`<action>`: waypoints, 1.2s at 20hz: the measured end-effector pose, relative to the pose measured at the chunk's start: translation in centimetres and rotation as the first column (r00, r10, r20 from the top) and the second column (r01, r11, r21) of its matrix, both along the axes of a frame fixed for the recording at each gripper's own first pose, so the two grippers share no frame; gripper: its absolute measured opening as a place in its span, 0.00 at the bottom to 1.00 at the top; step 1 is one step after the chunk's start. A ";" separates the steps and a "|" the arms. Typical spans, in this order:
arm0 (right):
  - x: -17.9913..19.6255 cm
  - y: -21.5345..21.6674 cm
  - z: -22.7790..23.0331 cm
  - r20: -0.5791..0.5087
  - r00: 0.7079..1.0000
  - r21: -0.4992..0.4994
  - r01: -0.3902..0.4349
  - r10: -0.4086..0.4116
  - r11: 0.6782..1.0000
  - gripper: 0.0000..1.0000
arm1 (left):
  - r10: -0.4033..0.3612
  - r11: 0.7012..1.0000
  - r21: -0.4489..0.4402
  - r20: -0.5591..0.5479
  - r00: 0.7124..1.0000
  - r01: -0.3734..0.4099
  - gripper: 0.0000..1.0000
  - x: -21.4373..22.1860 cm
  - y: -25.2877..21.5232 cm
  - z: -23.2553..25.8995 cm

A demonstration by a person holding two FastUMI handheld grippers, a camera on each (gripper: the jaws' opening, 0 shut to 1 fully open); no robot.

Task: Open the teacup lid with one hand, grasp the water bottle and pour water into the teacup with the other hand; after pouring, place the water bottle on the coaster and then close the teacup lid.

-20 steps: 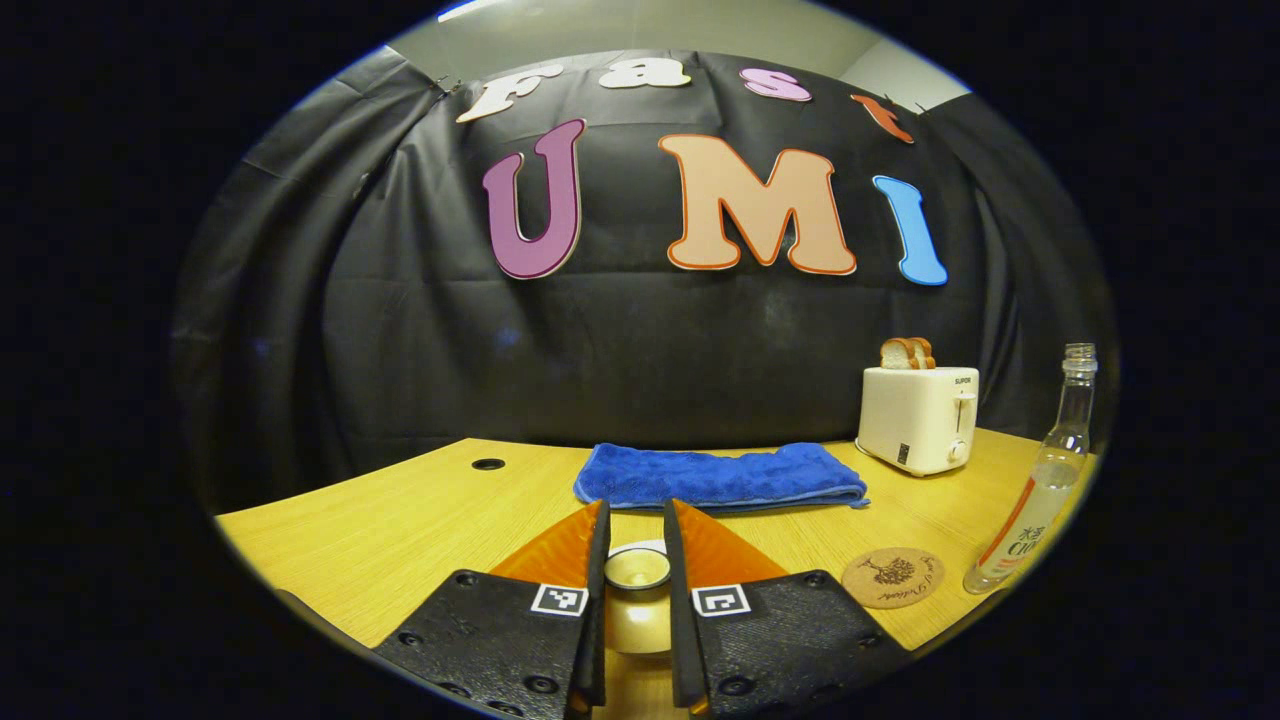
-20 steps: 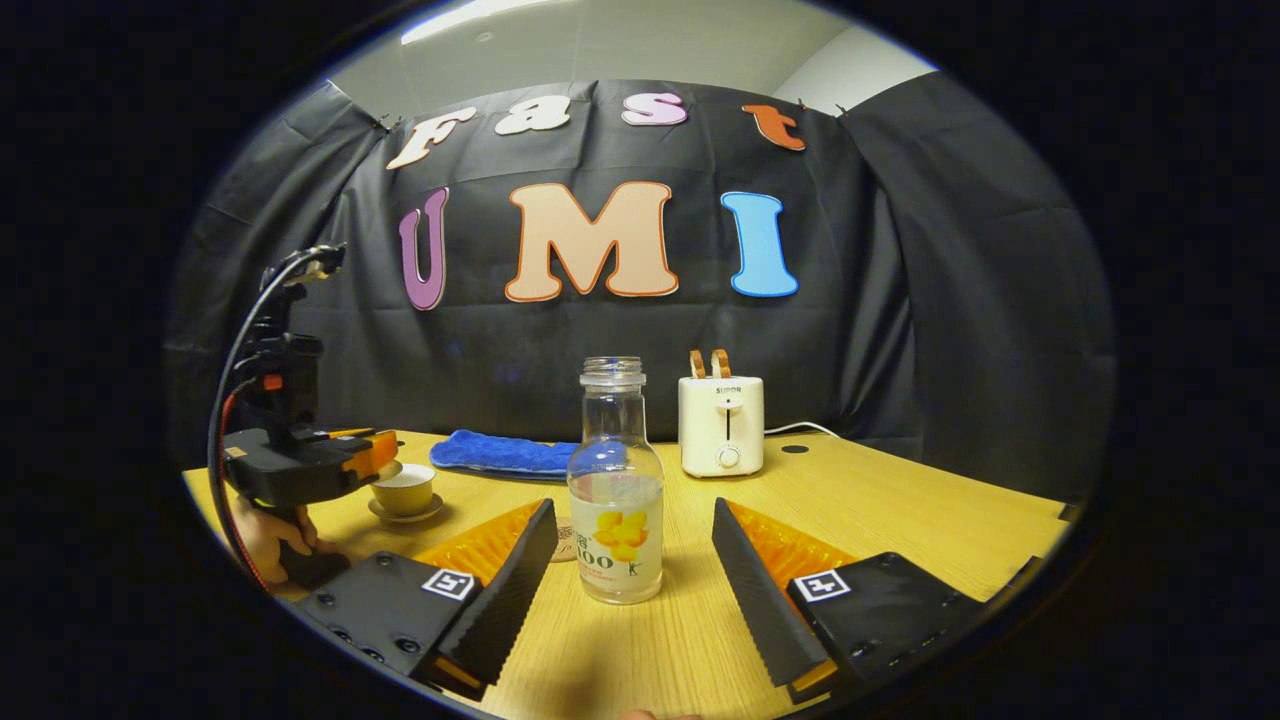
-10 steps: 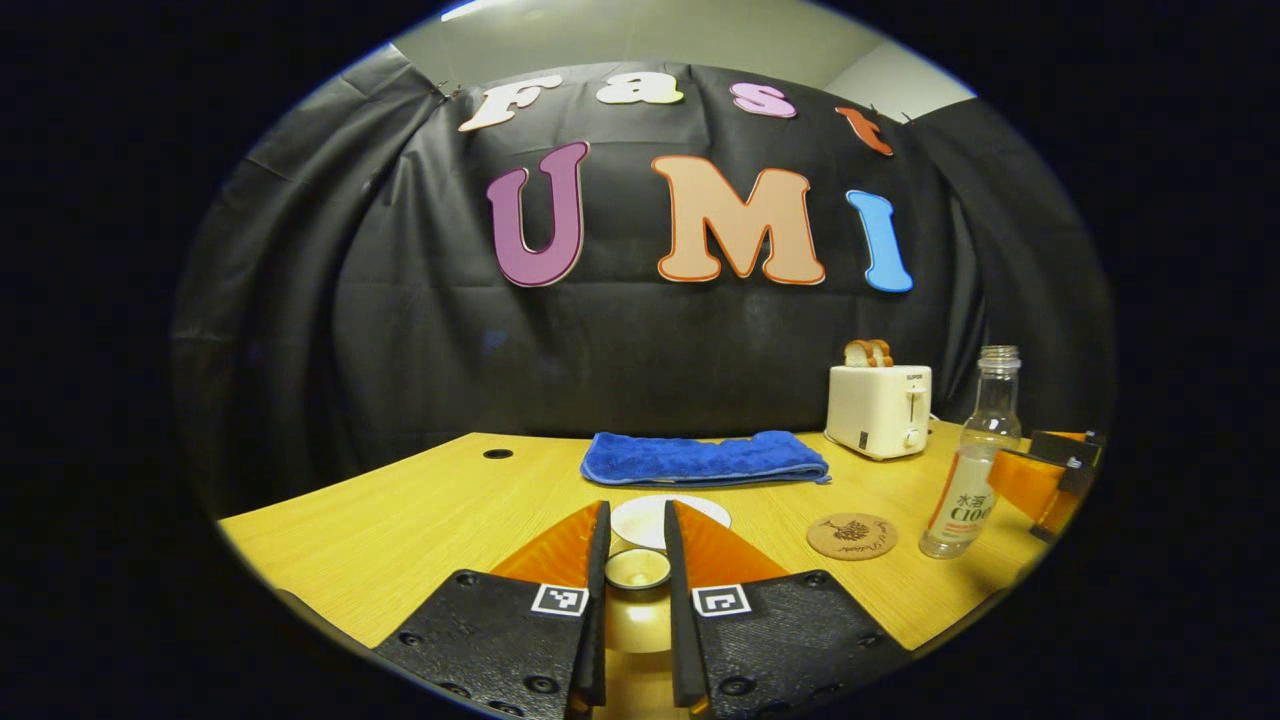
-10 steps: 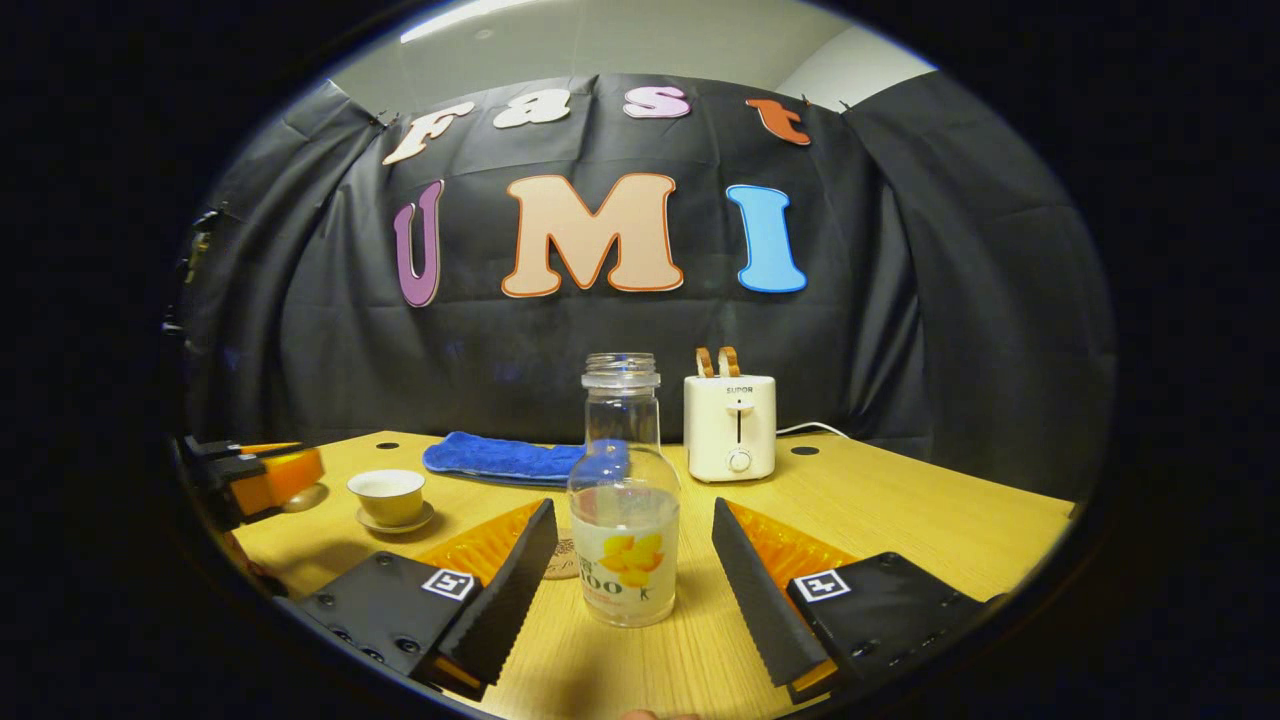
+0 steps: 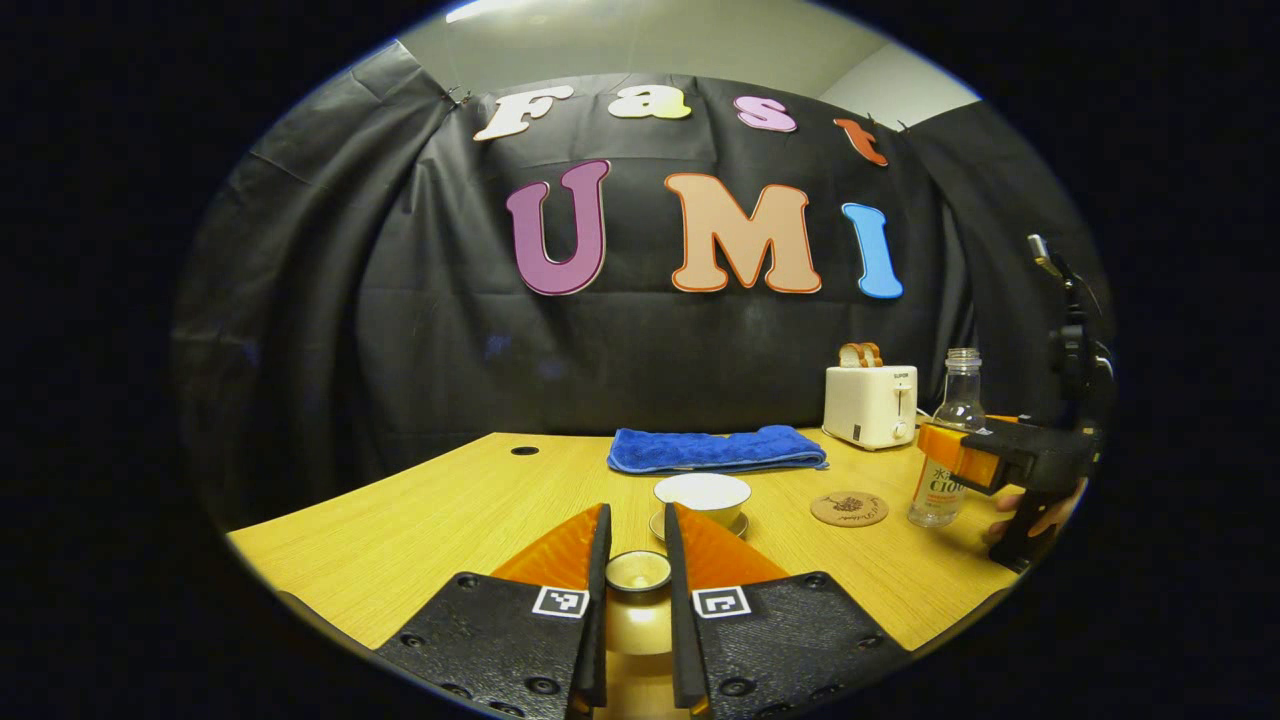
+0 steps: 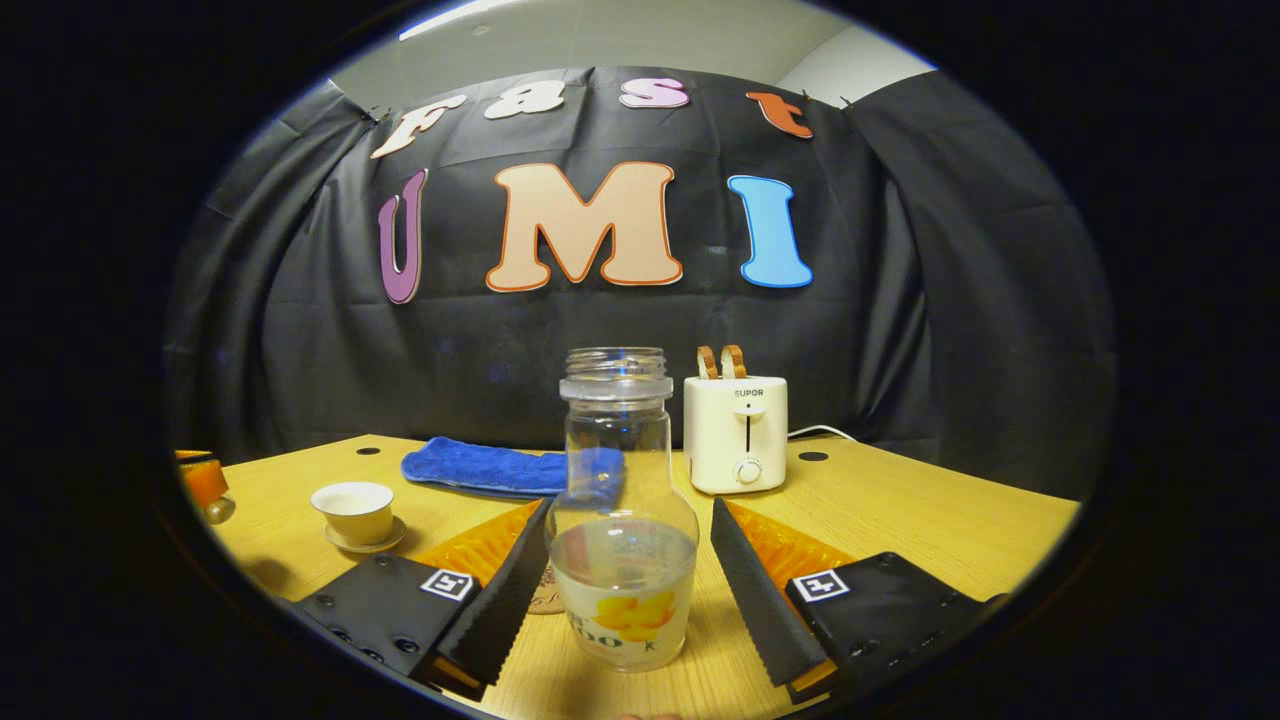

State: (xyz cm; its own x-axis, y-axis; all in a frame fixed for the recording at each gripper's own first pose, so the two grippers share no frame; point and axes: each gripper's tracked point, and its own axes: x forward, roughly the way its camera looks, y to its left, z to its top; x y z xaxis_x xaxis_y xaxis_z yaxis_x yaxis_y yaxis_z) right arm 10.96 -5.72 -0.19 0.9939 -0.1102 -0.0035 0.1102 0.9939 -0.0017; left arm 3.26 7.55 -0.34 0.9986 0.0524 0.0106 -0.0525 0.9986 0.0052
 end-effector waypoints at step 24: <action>5.4 10.4 0.6 -0.168 0.979 -0.761 -0.202 0.113 0.616 0.75 | -0.105 0.995 -0.001 -0.008 0.994 0.105 0.23 -0.6 4.7 -0.2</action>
